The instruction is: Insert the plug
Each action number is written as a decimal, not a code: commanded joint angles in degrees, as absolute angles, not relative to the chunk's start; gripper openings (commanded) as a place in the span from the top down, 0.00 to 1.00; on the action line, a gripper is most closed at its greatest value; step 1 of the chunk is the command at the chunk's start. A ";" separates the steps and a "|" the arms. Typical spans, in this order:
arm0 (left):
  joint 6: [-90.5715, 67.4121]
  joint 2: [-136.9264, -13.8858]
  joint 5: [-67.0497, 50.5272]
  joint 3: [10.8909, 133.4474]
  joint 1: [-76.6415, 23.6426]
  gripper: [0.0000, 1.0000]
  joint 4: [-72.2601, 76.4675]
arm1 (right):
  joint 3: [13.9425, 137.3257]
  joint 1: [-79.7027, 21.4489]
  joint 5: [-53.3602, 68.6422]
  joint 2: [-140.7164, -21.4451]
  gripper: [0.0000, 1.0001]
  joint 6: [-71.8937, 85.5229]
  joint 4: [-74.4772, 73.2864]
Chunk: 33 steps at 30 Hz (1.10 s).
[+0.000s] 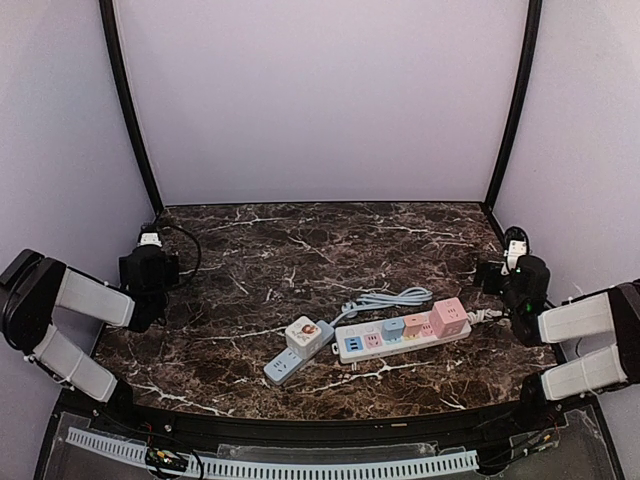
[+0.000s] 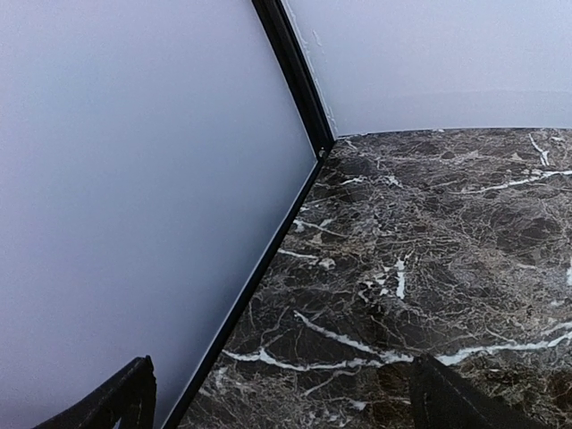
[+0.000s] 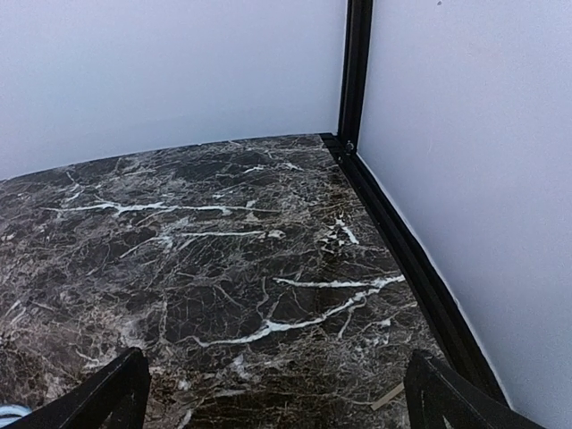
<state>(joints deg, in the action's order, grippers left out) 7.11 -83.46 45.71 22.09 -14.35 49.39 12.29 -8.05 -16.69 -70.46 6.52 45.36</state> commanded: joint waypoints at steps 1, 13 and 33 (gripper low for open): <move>6.11 -82.33 38.84 20.72 -11.56 0.01 53.89 | 10.35 -7.32 -12.54 -73.75 0.01 5.09 62.90; 3.15 -88.76 23.50 19.33 -2.54 0.01 62.84 | 7.89 -5.45 -10.08 -86.50 0.01 0.74 83.39; 3.80 -90.44 20.48 18.03 -2.20 0.01 66.07 | 10.90 -5.44 -9.36 -88.59 0.01 0.38 79.65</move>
